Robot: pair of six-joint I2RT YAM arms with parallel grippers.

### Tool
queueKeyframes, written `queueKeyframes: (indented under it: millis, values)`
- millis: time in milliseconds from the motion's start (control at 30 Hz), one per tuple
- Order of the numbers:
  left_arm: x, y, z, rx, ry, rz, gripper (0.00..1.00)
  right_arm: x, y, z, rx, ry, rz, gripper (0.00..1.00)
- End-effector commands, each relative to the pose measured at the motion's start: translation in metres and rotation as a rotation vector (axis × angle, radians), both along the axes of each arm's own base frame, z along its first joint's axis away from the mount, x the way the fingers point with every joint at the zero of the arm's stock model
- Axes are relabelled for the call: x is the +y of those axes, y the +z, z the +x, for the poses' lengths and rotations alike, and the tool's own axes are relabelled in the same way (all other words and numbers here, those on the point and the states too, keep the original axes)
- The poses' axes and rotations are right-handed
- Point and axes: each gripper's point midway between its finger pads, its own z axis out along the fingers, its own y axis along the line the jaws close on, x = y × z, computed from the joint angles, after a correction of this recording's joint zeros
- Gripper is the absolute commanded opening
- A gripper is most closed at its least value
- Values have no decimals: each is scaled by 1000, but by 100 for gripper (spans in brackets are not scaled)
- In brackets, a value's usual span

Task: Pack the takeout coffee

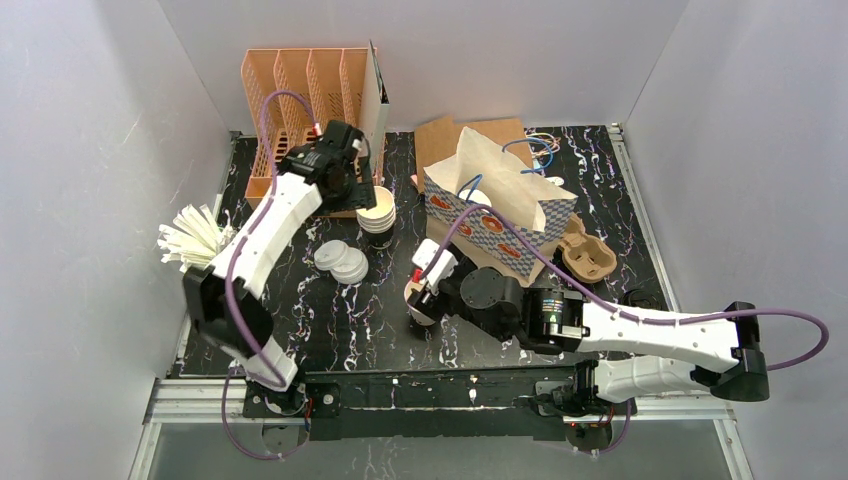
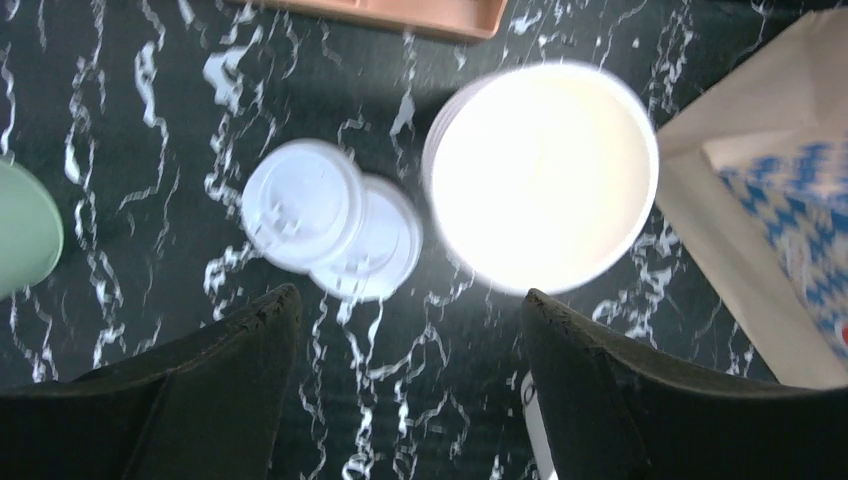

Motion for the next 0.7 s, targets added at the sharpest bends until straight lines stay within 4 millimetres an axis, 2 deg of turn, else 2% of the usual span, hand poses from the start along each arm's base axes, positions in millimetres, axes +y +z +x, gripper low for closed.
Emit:
queueKeyframes:
  millis: [0,100,200,267,333,433,467,567,667]
  values:
    - [30,29,-49,-26,100,-37,79,7,28,-3,-14,25,46,73]
    - [44,32,-61,-38,160,-58,81,4,29,0,-17,3,51,75]
    - [46,38,-68,-47,144,-68,83,-6,28,10,25,-110,67,82]
    - [40,43,-74,-51,105,-108,84,-12,21,15,82,-172,33,85]
    - [25,46,-80,-64,27,-185,85,-18,12,15,138,-212,5,88]
    - [10,39,-96,-53,-38,-274,87,-29,-2,10,234,-263,10,94]
    - [9,34,-102,-45,-50,-284,87,-35,-7,9,273,-292,16,98]
    - [-3,18,-123,0,-108,-320,89,-66,-24,7,378,-430,13,98]
    - [-16,10,-134,16,-151,-338,90,-88,-36,2,468,-531,56,98]
